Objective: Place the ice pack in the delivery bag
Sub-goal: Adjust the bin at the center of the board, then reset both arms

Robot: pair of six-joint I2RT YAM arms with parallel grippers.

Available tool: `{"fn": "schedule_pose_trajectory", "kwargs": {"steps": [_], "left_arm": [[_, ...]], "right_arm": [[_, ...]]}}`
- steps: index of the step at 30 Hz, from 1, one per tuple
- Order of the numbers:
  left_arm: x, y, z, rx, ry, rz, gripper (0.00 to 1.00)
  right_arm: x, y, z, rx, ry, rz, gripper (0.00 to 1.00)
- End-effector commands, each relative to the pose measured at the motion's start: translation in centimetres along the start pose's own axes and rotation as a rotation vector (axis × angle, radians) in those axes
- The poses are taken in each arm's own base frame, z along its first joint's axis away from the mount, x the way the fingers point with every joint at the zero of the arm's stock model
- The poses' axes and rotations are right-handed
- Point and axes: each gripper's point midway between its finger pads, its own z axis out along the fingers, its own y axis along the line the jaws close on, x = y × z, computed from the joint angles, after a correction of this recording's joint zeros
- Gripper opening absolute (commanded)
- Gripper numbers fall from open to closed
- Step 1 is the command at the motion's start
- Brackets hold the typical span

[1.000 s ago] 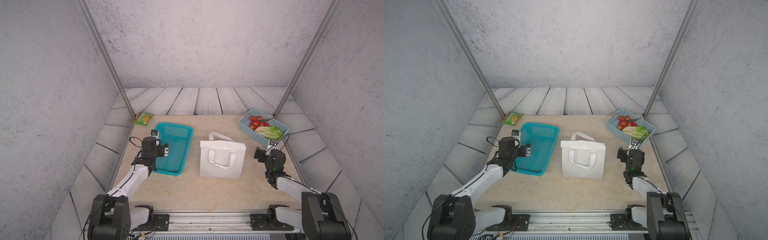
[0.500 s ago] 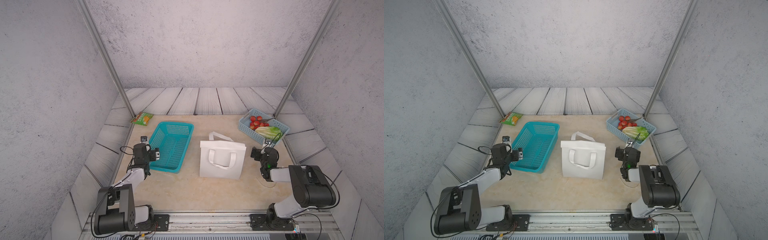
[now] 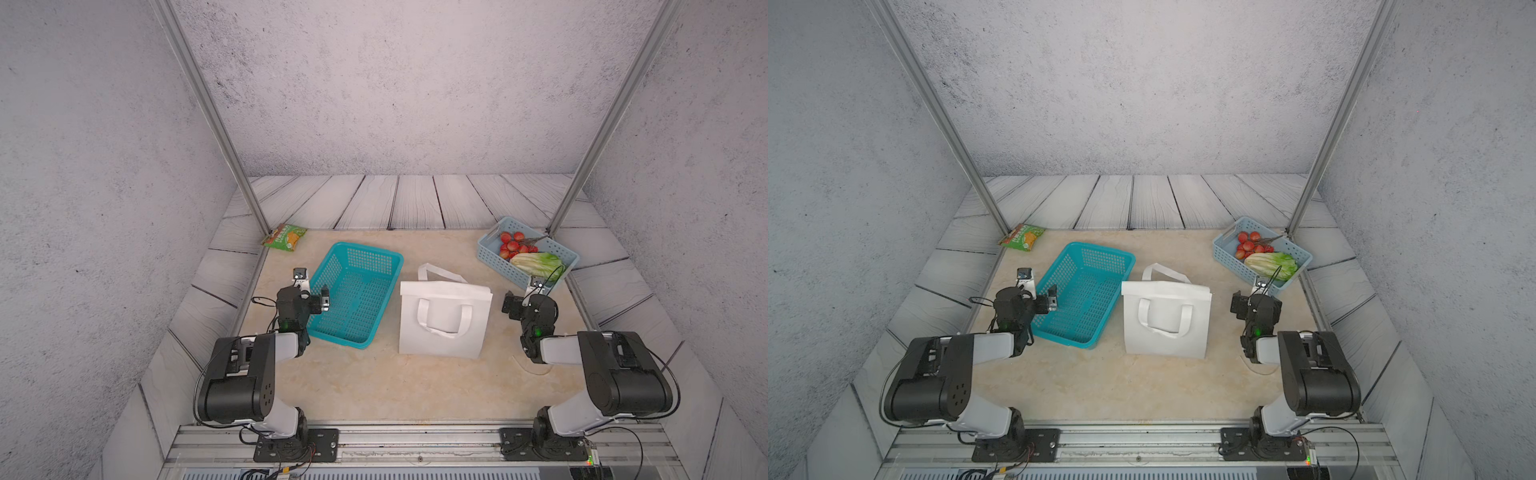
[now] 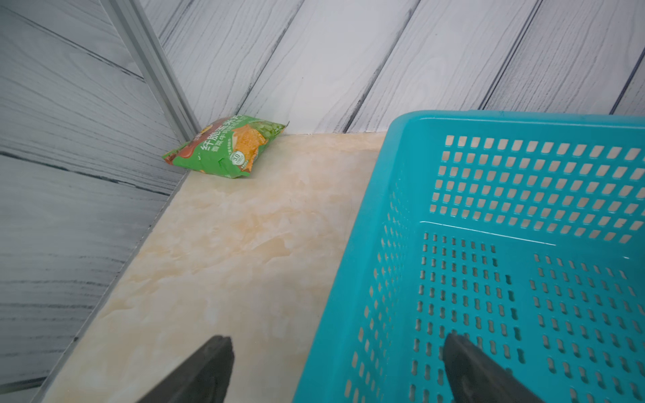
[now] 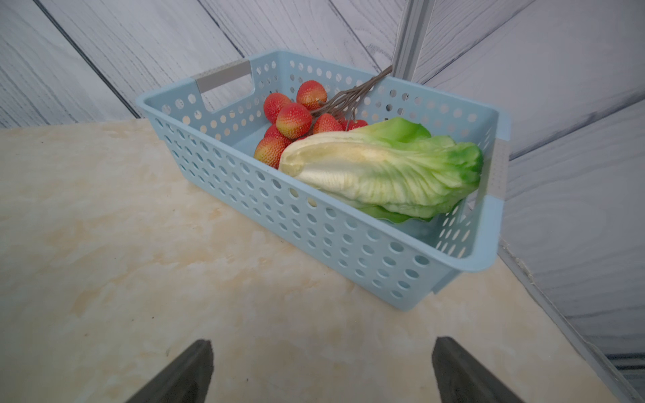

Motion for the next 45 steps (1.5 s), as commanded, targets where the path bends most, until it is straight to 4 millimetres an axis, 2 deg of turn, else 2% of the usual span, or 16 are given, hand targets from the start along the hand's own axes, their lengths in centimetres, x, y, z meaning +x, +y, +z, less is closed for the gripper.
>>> {"fn": "schedule_pose_trajectory", "kwargs": {"steps": [1,5,15,18,20,21,22,25,29,33,37,45], "left_arm": [[1.3,0.4,0.1,-0.026,0.061,-0.021,1.0],[1.3,0.5,0.1,-0.029,0.057,-0.021,1.0],[1.3,0.5,0.1,-0.028,0.058,-0.021,1.0],[1.3,0.5,0.1,-0.028,0.059,-0.021,1.0],[1.3,0.4,0.1,-0.027,0.059,-0.019,1.0],[1.3,0.5,0.1,-0.028,0.059,-0.021,1.0],[1.3,0.5,0.1,-0.028,0.059,-0.02,1.0],[1.3,0.5,0.1,-0.029,0.059,-0.02,1.0],[1.3,0.5,0.1,-0.029,0.058,-0.021,1.0],[1.3,0.5,0.1,-0.028,0.059,-0.02,1.0],[1.3,0.5,0.1,-0.028,0.06,-0.021,1.0],[1.3,0.5,0.1,-0.028,0.058,-0.021,1.0]], "right_arm": [[-0.4,-0.9,-2.5,0.021,-0.118,0.051,0.99],[-0.9,-0.6,-2.8,-0.005,-0.178,0.048,0.99],[-1.0,-0.8,-2.6,0.008,-0.156,0.053,0.99],[-1.5,-1.1,-0.9,0.055,-0.123,0.057,0.99],[-2.5,0.8,1.1,-0.005,-0.072,-0.003,0.99],[-1.0,1.1,1.1,-0.004,0.025,-0.032,0.99],[-0.6,1.0,0.9,-0.002,0.058,-0.033,0.99],[-1.1,1.0,0.8,-0.004,-0.035,-0.029,0.99],[-1.0,0.8,0.9,0.006,0.009,-0.029,0.99],[-1.1,0.8,0.8,0.006,-0.029,-0.029,0.99],[-0.9,-0.7,-2.1,0.046,-0.131,0.036,0.99],[-1.0,-0.4,-2.4,0.02,-0.147,0.024,0.99]]}}
